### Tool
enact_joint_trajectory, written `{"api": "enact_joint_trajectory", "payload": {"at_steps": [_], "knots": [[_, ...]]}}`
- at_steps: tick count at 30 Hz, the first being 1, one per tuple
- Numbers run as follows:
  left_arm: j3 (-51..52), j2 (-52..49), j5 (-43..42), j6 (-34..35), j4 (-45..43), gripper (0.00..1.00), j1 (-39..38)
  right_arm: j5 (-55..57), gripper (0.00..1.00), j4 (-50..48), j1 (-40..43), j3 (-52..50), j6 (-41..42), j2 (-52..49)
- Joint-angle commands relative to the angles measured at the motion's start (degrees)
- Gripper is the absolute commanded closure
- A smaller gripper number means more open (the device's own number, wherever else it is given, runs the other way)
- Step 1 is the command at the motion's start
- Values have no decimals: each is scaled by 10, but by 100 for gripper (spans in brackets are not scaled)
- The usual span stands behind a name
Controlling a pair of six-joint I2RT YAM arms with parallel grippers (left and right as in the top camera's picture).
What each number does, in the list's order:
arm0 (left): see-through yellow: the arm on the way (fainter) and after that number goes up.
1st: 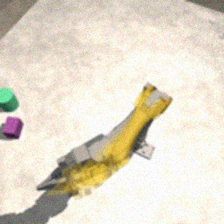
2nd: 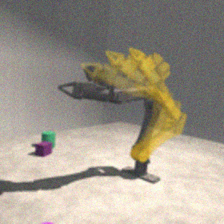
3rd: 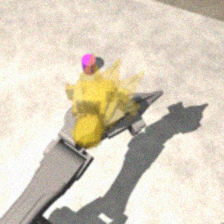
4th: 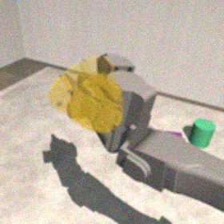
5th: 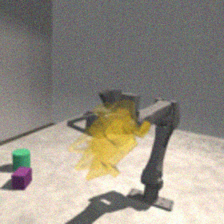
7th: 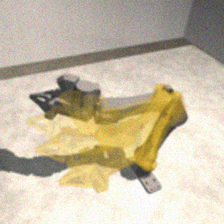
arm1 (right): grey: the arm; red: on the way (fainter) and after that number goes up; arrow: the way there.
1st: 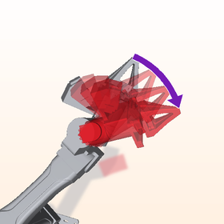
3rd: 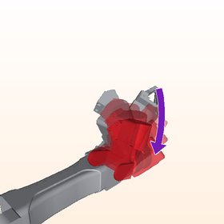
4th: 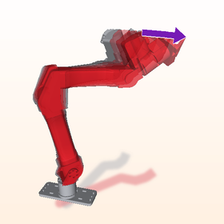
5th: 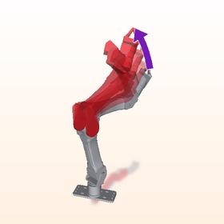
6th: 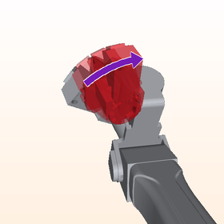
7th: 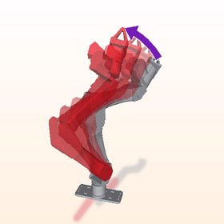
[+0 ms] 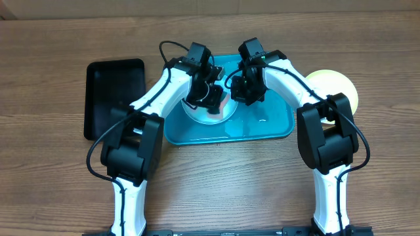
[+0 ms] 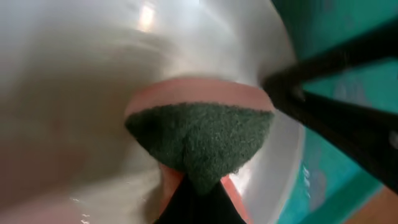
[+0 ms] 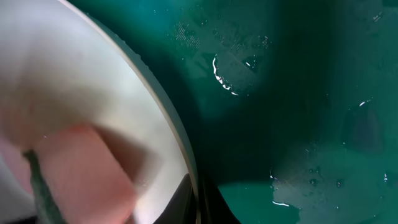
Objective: Clean dirty plates on tray and stack at the side
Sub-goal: 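Scrub the blue-rimmed plate with the sponge while right gripper holds it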
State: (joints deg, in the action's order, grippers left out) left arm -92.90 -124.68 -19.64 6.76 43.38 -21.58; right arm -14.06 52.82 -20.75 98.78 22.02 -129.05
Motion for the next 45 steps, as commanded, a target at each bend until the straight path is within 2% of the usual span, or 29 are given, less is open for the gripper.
{"api": "enact_joint_trajectory", "payload": {"at_steps": [1,5,7,9,11,13,14,18,20,23,27,32,35,38,42,45], "knots": [[6,-7,157,81,-24,96,8,11,96,0,-1,-10,1,0],[6,-7,339,152,-37,96,8,11,96,0,-2,-10,1,0],[6,-7,377,173,-25,96,8,11,96,0,-2,-10,1,0],[6,-7,380,188,-1,96,8,11,96,0,-2,-10,1,0],[6,-7,349,185,33,96,8,12,96,-1,-2,-10,1,0],[6,-7,280,153,65,96,7,12,96,-2,-1,-10,1,0],[6,-7,234,123,77,96,7,11,96,-2,-2,-10,1,0],[6,-7,-9,-71,125,96,5,9,96,4,-2,-10,1,0],[6,-7,-60,-99,131,96,5,-6,96,10,-2,-10,1,0],[6,-7,-60,-90,109,96,5,-42,96,23,-2,-10,1,0],[5,-7,11,-10,29,96,6,-60,96,31,-7,-11,1,0],[5,-7,182,75,-41,96,6,-60,96,30,-18,-11,1,0],[5,-7,303,106,-42,96,6,-59,96,28,-22,-11,1,0],[5,-7,395,127,-5,96,6,-58,96,25,-22,-11,1,0],[5,-7,370,127,71,96,4,-55,96,24,-22,-11,1,0],[5,-7,273,57,122,96,0,-55,96,24,-22,-11,1,0]]}}
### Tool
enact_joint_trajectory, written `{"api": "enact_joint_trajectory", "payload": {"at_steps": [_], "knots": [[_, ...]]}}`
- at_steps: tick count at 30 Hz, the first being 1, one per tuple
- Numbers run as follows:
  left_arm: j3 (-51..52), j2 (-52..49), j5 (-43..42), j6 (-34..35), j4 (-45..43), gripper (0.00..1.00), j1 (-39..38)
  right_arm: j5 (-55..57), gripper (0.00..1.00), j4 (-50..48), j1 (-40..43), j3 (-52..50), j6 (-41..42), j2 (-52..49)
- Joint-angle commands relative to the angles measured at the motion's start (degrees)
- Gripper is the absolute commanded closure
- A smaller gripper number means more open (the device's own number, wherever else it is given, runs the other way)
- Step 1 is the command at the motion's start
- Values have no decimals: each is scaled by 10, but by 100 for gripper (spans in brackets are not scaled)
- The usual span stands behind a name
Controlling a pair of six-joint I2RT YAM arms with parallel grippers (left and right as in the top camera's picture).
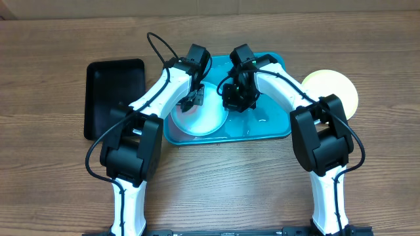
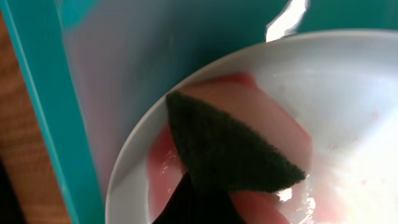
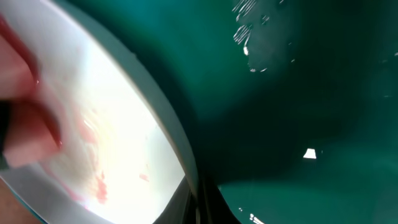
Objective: Clean dirty plates on tray and stack at the side
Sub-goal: 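Scrub the blue-rimmed plate with the sponge while right gripper holds it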
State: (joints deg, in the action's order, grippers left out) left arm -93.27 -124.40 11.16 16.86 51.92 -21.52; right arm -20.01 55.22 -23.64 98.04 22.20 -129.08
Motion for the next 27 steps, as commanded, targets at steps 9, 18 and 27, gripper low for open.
{"api": "enact_joint_trajectory", "payload": {"at_steps": [9,18,27], "knots": [[9,-9,-318,-268,51,96,-15,4,96,0,7,-3,0,0],[9,-9,-207,-180,-106,96,-20,2,96,0,7,-3,0,0],[8,-9,163,19,-37,96,-17,2,96,-19,7,-3,0,0]]}}
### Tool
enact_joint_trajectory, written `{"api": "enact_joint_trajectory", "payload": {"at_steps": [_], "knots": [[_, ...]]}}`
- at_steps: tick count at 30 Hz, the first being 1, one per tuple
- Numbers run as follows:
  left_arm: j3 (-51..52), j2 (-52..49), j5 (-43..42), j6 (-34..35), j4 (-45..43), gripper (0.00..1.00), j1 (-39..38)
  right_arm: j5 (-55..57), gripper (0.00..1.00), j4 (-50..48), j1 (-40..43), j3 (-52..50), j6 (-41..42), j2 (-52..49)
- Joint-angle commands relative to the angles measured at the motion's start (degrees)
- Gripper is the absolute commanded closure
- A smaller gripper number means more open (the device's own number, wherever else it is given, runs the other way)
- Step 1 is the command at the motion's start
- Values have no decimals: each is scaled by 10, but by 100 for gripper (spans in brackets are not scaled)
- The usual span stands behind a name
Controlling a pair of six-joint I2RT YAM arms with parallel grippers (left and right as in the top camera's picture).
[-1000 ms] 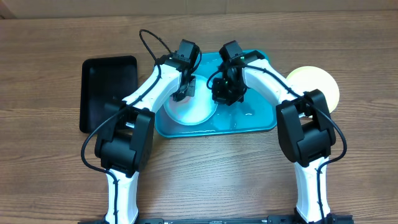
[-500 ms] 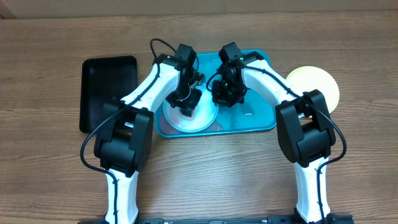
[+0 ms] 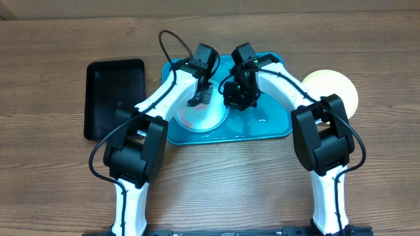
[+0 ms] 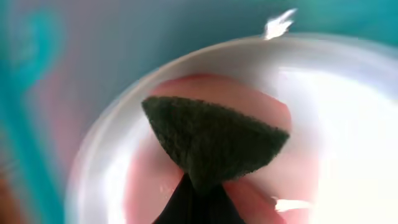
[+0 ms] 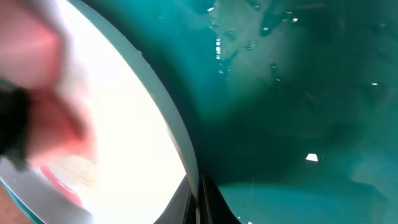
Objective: Clean dirty plates on tray and stack at the side
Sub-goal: 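Scrub the blue-rimmed plate with the sponge while right gripper holds it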
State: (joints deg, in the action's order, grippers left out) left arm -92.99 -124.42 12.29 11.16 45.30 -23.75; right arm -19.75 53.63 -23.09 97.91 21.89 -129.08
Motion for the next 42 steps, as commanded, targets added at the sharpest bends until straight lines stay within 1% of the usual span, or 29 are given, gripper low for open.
{"api": "enact_joint_trajectory", "payload": {"at_steps": [1,3,5,6,8,9,10,11,12,13,15,17,18,19,21,23,25,27,29,33,35,36,38,41,42], "knots": [[5,-9,149,79,46,96,5,-1,96,-4,2,-2,5,0],[5,-9,132,81,77,96,5,-1,96,-6,2,-2,5,0],[5,-9,72,56,103,96,5,-1,96,-6,2,-2,7,0],[5,-9,15,18,111,96,5,-1,96,-5,2,-2,7,0],[5,-9,-139,-95,118,96,5,-1,96,-5,2,-2,7,0],[5,-9,-229,-158,124,96,5,-3,96,-5,2,-2,7,0],[5,-9,-298,-200,129,96,5,-6,96,-5,2,-2,7,0],[5,-9,-363,-237,133,96,5,-9,96,-4,2,-2,7,0],[5,-9,-408,-257,133,96,5,-10,96,-4,2,-2,7,0],[5,-9,-432,-264,128,95,5,-9,96,-3,2,-2,7,0],[5,-9,-445,-259,103,96,5,-10,96,-3,2,-2,7,0],[4,-9,-434,-229,69,96,6,-9,96,-3,2,-2,7,0],[4,-9,-412,-198,47,96,7,-9,96,-3,2,-2,7,0],[3,-9,-381,-165,30,96,8,-9,96,-3,2,-2,7,0],[-3,-9,-282,-82,1,96,13,-9,96,-3,2,-2,7,0],[-13,-9,-176,-10,-5,96,19,-9,96,-3,2,-2,7,0],[-23,-9,-83,42,2,95,24,-9,96,-4,2,-2,7,0],[-28,-9,-28,58,15,96,28,-9,96,-4,2,-2,7,0],[-28,-9,-12,58,31,96,29,-9,96,-4,2,-2,7,0],[-28,-9,-20,56,79,96,27,-9,96,-4,2,-2,7,0],[-28,-9,-49,45,102,96,23,-9,96,-6,2,-2,7,0],[-28,-9,-82,31,113,96,23,-9,96,-6,2,-2,7,0],[-28,-9,-180,-21,129,96,23,-9,96,-6,2,-2,7,0],[-28,-9,-371,-130,137,96,23,-9,96,-6,2,-2,7,0],[-28,-9,-413,-153,134,96,23,-9,96,-6,2,-2,7,0]]}}
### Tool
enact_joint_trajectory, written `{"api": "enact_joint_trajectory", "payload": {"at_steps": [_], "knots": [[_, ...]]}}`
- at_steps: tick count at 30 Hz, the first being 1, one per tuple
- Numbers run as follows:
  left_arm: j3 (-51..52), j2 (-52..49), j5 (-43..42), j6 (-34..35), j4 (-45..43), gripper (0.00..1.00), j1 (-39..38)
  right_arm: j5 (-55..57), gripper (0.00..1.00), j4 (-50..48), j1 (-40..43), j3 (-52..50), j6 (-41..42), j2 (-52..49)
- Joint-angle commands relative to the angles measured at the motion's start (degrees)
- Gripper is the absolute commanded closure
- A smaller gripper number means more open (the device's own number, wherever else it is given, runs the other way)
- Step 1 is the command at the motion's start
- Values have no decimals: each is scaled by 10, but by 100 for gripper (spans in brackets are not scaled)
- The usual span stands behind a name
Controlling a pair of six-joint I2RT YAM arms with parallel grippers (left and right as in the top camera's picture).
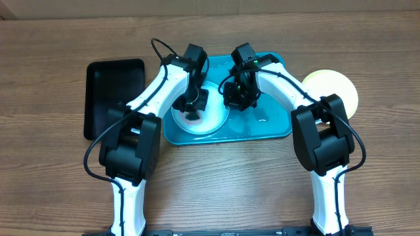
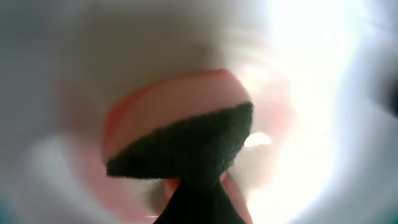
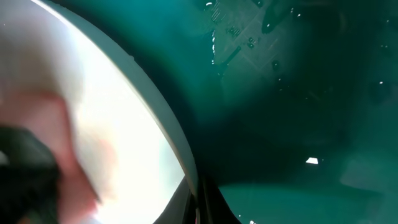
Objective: Clean dirty plates on tray and stack at the side
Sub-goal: 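Scrub the blue-rimmed plate with the sponge while right gripper holds it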
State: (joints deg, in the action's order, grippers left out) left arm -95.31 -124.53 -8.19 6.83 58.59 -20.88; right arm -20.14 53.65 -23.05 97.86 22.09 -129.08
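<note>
A white plate (image 1: 209,117) lies on the left half of the teal tray (image 1: 275,124). My left gripper (image 1: 193,105) is shut on a pink sponge with a dark green scouring face (image 2: 186,146), pressed on the plate's inside (image 2: 311,93). My right gripper (image 1: 235,99) is shut on the plate's right rim (image 3: 180,158), its fingers pinching the edge over the wet tray floor (image 3: 298,124). The sponge shows as a pink blur (image 3: 43,174) at the left of the right wrist view.
A black tray (image 1: 113,95) lies to the left of the teal tray. A pale yellow plate (image 1: 338,88) sits on the wooden table at the right, partly behind my right arm. Water drops dot the teal tray.
My left gripper has moved with the sponge from the plate's upper part down toward its left middle. My right gripper still holds the rim in the same place.
First the sponge was on the plate's right part, with my right gripper holding the rim. Then plate and right gripper sat a little further left, the sponge at the plate's upper left edge. Later the sponge was near the top, and now it is at the left middle.
</note>
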Motion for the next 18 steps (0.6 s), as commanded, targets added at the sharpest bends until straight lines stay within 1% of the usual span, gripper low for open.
{"api": "enact_joint_trajectory", "payload": {"at_steps": [1,3,5,7,10,13,14,15,16,18], "knots": [[-5,-8,-238,-125,-5,96,-6,-5,96,-6,2,-2,5,0],[-5,-8,-248,-119,-29,96,-6,-5,96,-5,2,-2,5,0],[-5,-8,-239,-95,-58,96,-3,-5,96,-3,2,-2,5,0],[-5,-8,-202,-50,-90,96,-1,-5,97,-3,2,-2,5,0],[-5,-8,-57,45,-121,96,3,-5,96,-3,2,-2,5,0],[-5,-8,166,163,-110,96,3,-5,96,-3,2,-2,5,0],[-5,-8,218,187,-103,96,2,-5,96,-3,2,-2,5,0],[-5,-8,257,198,-93,96,1,-5,97,-3,2,-2,5,0],[-5,-8,274,200,-84,96,0,-5,96,-2,2,-2,5,0],[-5,-8,271,200,-61,96,-2,-5,96,-2,2,-2,5,0]]}}
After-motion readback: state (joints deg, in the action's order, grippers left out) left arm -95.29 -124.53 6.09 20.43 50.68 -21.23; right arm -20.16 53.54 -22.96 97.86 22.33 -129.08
